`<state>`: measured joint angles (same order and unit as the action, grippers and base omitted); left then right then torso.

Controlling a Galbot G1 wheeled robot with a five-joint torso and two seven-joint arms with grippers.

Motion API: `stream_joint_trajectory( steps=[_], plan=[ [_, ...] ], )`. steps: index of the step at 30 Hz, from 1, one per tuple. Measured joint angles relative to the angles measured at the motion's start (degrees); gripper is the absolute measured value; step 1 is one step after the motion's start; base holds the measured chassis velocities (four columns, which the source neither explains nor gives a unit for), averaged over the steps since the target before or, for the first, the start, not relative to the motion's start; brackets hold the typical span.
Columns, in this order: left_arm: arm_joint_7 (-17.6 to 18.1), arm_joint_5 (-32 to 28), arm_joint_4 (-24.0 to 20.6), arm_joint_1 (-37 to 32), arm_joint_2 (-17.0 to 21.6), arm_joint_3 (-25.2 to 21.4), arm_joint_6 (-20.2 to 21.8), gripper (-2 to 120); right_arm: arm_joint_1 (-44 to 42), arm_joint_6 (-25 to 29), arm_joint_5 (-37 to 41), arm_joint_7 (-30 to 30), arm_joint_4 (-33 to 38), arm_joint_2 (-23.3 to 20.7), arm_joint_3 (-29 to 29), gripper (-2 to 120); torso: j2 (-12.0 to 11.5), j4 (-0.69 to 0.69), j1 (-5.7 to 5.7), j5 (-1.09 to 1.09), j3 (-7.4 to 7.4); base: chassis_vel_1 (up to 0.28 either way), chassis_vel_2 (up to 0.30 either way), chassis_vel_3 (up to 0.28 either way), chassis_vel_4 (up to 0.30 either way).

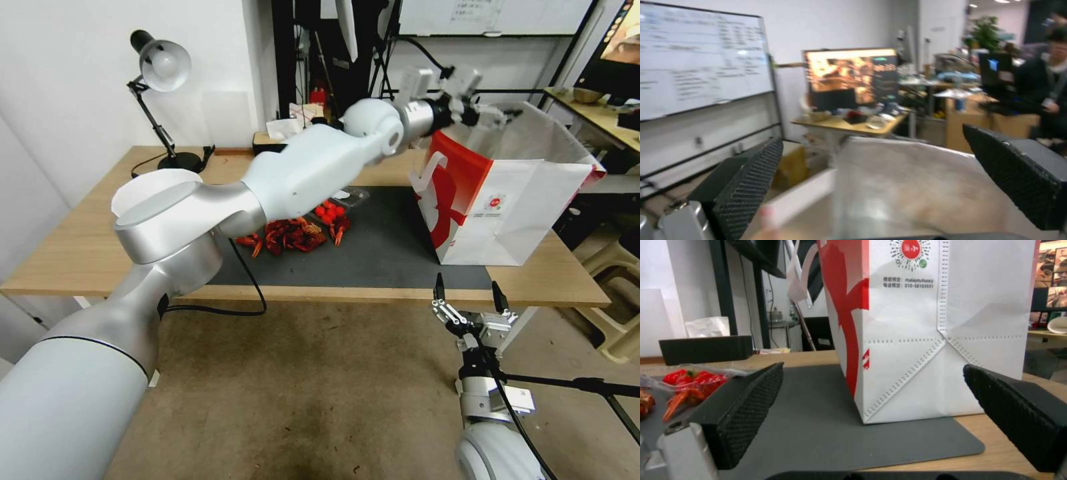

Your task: Pick up the trash from the table and place it into the takeout bag.

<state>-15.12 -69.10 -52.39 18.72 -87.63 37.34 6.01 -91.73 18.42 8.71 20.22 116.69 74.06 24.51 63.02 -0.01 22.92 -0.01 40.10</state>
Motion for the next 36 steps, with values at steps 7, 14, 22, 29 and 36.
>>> stream_joint_trajectory(
  steps=[7, 14, 22, 29, 36],
  plan=[
    [1.76, -0.12, -2.3, -2.36, 8.41, -2.41, -0.58, 100, 0.2, -0.22, -0.2, -0.03, 0.03, -0.02, -0.16, 100, 0.0, 0.03, 0.0, -0.02, 0.0, 0.0, 0.0, 0.0, 0.0],
    [4.85, -0.04, -5.32, -6.23, 14.77, -3.51, -3.74, 100, 0.28, -0.49, -0.24, -0.03, 0.23, -0.27, -0.23, 100, 0.0, 0.01, 0.0, -0.01, 0.0, 0.0, 0.0, 0.0, 0.0],
    [7.39, 0.99, -10.76, -12.12, 20.67, -6.54, -5.29, 100, 0.3, -0.64, -0.39, -0.03, 0.29, -0.41, -0.41, 100, 0.0, 0.0, 0.0, 0.0, 0.0, 0.0, 0.0, 0.0, 0.0],
    [8.45, 1.57, -15.68, -16.17, 26.8, -9.32, -5.33, 100, 0.44, -0.78, -0.86, -0.03, 0.33, -0.15, -0.86, 100, 0.0, 0.01, 0.0, 0.0, 0.0, 0.0, 0.0, 0.0, 0.0],
    [9.32, 2.43, -21.82, -22.03, 33.77, -13.46, -5.56, 100, 0.46, -0.84, -1.11, -0.03, 0.37, -0.13, -0.93, 100, 0.0, 0.01, -0.01, -0.01, 0.0, 0.0, 0.0, 0.0, 0.0]
  ],
)
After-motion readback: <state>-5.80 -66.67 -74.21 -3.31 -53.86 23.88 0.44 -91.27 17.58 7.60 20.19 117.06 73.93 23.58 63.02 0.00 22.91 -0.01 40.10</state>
